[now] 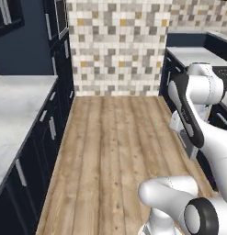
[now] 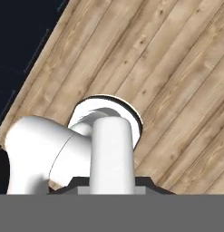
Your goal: Pick up the marshmallow and place it in the cup of hot chocolate on the dining counter.
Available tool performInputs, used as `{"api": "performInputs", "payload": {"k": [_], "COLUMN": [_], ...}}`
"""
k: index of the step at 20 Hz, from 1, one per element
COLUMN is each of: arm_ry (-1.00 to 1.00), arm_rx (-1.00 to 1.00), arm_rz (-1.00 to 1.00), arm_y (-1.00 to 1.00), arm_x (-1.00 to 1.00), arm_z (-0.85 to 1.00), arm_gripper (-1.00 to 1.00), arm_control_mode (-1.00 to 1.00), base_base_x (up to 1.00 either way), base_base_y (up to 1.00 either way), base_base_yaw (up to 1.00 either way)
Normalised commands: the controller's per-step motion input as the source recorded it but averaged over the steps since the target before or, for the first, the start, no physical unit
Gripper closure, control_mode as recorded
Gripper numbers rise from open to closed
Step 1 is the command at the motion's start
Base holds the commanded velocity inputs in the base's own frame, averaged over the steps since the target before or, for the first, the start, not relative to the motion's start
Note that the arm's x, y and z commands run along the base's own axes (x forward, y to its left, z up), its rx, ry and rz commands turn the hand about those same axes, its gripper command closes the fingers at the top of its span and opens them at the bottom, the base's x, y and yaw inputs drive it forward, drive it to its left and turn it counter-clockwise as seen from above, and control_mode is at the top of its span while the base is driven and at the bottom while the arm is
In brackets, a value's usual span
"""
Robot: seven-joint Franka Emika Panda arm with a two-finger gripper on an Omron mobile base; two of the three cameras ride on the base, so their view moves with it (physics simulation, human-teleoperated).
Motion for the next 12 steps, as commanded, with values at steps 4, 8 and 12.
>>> {"api": "performInputs", "payload": {"k": [4, 8, 12], "arm_ry": [0.0, 0.0, 0.0], "arm_rx": [0.0, 0.0, 0.0], "arm_rz": [0.0, 0.0, 0.0], "arm_y": [0.0, 0.0, 0.0], "arm_x": [0.0, 0.0, 0.0], "arm_z": [0.0, 0.0, 0.0], "arm_gripper": [1.0, 1.0, 1.0], "arm_control_mode": [1.0, 1.0, 1.0], "base_base_x": [0.07, 0.02, 0.0], "base_base_y": [0.4, -0.11, -1.0], "base_base_yaw": [-0.67, -0.5, -0.21]}}
